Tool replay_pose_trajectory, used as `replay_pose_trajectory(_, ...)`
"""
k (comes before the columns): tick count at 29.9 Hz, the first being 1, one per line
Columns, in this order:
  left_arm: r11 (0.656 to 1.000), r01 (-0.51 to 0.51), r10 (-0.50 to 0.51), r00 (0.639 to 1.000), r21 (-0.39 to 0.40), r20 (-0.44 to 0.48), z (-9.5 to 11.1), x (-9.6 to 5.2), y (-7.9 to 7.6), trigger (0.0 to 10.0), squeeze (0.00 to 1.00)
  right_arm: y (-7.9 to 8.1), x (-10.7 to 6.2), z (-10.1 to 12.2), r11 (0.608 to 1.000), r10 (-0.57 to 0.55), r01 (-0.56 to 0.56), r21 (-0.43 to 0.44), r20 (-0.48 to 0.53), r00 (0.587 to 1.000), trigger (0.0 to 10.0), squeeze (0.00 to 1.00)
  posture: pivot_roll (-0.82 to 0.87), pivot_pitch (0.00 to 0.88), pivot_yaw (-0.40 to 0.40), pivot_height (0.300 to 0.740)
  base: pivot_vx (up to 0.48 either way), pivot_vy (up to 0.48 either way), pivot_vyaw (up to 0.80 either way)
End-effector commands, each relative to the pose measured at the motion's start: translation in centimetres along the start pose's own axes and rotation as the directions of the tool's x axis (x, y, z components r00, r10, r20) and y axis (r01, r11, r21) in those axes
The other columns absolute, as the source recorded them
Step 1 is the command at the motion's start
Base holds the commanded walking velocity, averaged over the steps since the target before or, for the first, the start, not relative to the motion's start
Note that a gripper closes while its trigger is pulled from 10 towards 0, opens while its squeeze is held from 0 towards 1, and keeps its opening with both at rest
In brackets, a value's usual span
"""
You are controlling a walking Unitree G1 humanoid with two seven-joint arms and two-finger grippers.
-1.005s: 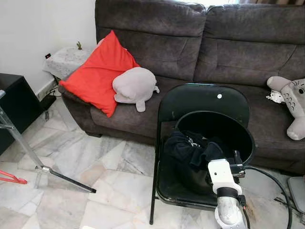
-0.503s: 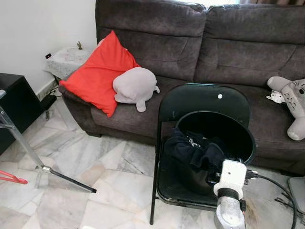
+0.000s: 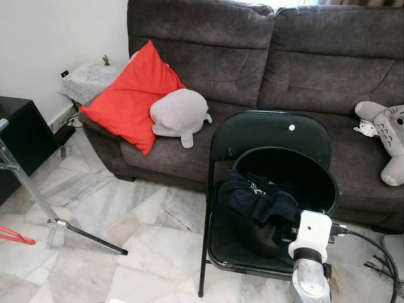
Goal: Hang hanger
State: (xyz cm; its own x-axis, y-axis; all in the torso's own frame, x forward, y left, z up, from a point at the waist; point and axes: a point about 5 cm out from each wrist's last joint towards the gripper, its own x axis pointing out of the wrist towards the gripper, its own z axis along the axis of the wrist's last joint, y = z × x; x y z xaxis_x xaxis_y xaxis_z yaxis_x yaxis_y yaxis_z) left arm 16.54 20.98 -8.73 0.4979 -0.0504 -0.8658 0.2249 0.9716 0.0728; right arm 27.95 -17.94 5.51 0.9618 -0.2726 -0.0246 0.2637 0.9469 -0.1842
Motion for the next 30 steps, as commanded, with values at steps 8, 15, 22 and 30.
replay_pose_trajectory(8, 1.000, -0.009, 0.009, 1.000, 0.009, -0.024, -0.75, -0.19, 0.36, 10.0, 0.00, 1.05, -0.35, -0.55, 0.998, 0.060, -0.059, 0.024, -0.037, 0.998, 0.0, 0.00, -0.11, 0.068, 0.057, 0.740, 0.000, 0.000, 0.00)
replay_pose_trajectory(15, 1.000, -0.008, 0.009, 1.000, 0.009, -0.023, -0.73, -0.19, 0.37, 10.0, 0.00, 1.00, -0.26, -0.64, 0.997, 0.068, -0.067, 0.029, -0.041, 0.997, 0.0, 0.00, -0.11, 0.067, 0.057, 0.740, 0.000, 0.000, 0.00)
replay_pose_trajectory(22, 1.000, -0.009, 0.009, 1.000, 0.009, -0.023, -0.75, -0.20, 0.39, 10.0, 0.00, 1.03, -0.13, -0.55, 0.997, 0.067, -0.066, 0.030, -0.039, 0.997, 0.0, 0.00, -0.11, 0.067, 0.058, 0.740, 0.000, 0.000, 0.00)
replay_pose_trajectory(30, 1.000, -0.007, 0.007, 1.000, 0.012, -0.023, -0.74, -0.20, 0.42, 10.0, 0.00, 1.03, -0.13, -0.59, 0.998, 0.066, -0.065, 0.028, -0.042, 0.997, 0.0, 0.00, -0.11, 0.069, 0.058, 0.740, 0.000, 0.000, 0.00)
